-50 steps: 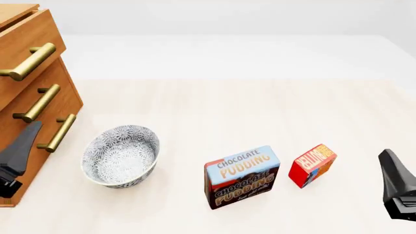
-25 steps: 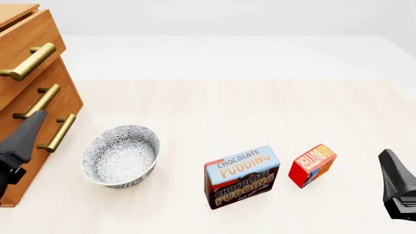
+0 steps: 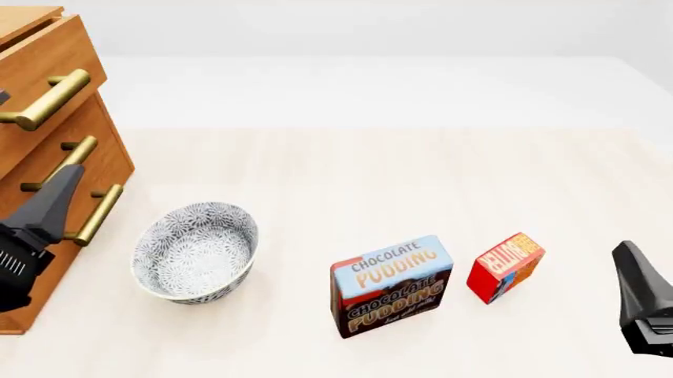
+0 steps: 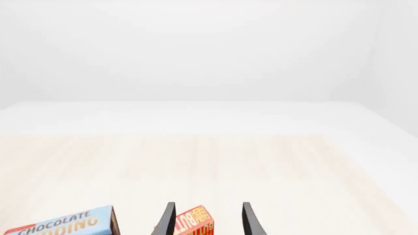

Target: Put the butter at the back in the top drawer of the cabinet and close it.

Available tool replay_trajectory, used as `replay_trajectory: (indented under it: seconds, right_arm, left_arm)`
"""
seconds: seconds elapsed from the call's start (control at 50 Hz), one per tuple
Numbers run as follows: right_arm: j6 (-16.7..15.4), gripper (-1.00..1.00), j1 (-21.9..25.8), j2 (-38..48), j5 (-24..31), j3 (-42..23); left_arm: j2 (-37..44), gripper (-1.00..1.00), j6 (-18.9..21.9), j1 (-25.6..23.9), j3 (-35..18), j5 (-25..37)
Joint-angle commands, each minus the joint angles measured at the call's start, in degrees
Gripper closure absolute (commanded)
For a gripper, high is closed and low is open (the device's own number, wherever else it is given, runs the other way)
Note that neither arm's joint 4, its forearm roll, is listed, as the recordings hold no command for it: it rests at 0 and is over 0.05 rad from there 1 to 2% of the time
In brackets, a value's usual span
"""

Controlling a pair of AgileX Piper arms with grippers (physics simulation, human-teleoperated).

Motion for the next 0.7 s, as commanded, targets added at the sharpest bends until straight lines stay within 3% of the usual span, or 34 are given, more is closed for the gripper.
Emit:
replay_trajectory:
  seconds: [0.02,0.7]
  right_arm:
    - [0.0,-1.0,0.0,0.0,0.0,0.0]
    - [0.0,-1.0,0.0,0.0,0.0,0.0]
  left_arm:
    - [2.02,-1.0,0.81,1.17,-0.04,-1.82]
    - [4.26,-1.0,0.08,3.79,-0.33,-3.7]
